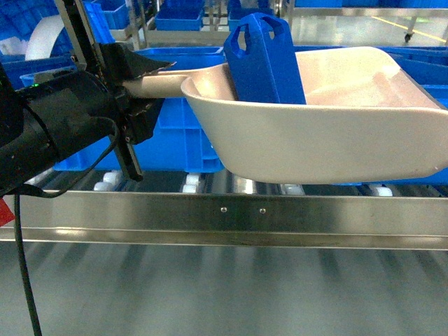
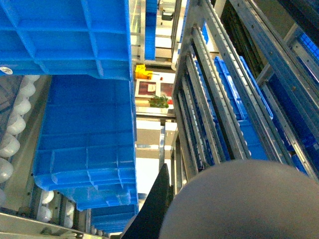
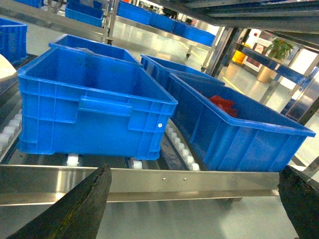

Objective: Place part in tray to right shelf

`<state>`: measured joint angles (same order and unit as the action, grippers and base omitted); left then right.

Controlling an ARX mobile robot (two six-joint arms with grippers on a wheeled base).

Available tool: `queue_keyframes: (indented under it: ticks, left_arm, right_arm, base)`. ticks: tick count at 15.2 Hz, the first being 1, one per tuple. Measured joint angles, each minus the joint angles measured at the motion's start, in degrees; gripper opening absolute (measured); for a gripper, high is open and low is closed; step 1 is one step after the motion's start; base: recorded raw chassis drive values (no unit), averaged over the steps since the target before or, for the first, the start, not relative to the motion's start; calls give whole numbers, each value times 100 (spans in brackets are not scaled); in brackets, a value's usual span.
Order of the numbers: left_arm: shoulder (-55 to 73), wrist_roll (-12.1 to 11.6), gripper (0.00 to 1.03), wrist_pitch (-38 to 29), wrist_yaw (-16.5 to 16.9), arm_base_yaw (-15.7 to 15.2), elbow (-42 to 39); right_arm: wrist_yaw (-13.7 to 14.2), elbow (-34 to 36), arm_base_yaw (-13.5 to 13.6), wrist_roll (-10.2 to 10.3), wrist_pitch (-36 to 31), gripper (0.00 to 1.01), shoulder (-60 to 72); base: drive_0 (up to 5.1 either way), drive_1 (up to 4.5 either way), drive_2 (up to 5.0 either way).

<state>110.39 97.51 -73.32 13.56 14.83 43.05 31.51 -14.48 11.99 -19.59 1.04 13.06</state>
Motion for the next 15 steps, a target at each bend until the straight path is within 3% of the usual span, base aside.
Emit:
queue_keyframes:
  ticks: [15]
  left_arm:
    - [0,0,12,2,-2,0,0]
  right_arm:
    - [-2,0,0,0,0,98,0]
  base:
    - [0,0,0]
